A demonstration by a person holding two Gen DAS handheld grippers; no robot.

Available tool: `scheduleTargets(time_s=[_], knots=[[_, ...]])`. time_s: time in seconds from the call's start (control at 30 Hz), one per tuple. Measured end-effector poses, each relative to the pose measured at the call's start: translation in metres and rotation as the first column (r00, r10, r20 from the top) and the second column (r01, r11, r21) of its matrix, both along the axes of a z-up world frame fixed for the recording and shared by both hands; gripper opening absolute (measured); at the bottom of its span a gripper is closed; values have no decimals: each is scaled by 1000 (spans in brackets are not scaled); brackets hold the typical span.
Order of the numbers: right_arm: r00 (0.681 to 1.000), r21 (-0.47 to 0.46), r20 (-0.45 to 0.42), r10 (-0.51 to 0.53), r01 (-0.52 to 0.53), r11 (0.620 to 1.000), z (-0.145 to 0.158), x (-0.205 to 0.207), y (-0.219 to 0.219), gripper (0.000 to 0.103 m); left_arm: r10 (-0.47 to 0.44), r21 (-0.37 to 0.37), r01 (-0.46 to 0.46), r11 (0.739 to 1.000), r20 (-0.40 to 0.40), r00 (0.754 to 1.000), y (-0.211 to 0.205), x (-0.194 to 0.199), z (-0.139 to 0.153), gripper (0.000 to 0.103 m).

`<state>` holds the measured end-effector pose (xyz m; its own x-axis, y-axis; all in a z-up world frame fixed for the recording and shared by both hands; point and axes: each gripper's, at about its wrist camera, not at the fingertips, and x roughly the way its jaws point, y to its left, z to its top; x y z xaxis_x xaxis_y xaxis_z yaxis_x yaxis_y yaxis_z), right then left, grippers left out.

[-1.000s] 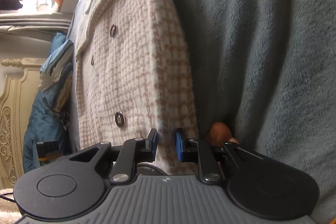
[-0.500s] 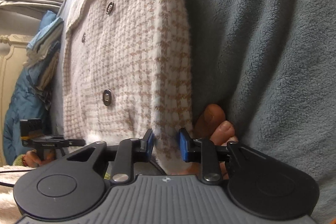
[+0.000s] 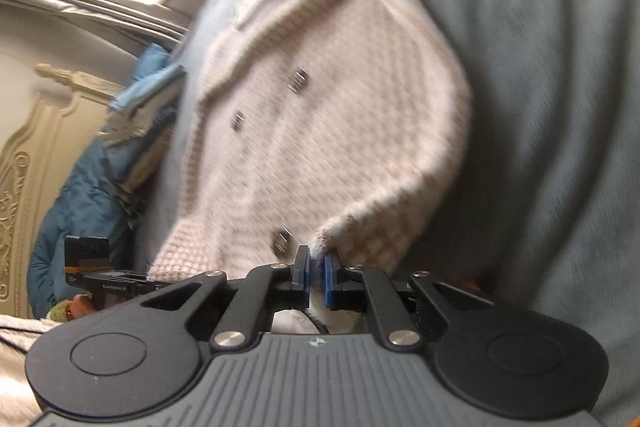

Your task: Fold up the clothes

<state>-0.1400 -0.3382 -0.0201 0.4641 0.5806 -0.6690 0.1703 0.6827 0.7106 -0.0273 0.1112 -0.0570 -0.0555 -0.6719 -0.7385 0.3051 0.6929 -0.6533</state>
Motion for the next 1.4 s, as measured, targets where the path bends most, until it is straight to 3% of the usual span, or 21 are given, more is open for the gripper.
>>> scheduleTargets(time_s=[0.3,0.77,1.17,1.4], knots=[[988,0,153,24,-24,1000,31,56,4,6,69,-35,-65,997,137,988,-13,38,34,7],[948,50,314,-59,45,998,61,145,-27,6,232,-81,-219,972,238,943,-26,132,67,6],[917,65,378,-127,110,992,63,238,-64,6,338,-107,-321,941,269,902,-50,243,60,6],[906,73,369,-206,192,979,43,297,-97,6,414,-105,-401,910,252,875,-64,316,37,7]])
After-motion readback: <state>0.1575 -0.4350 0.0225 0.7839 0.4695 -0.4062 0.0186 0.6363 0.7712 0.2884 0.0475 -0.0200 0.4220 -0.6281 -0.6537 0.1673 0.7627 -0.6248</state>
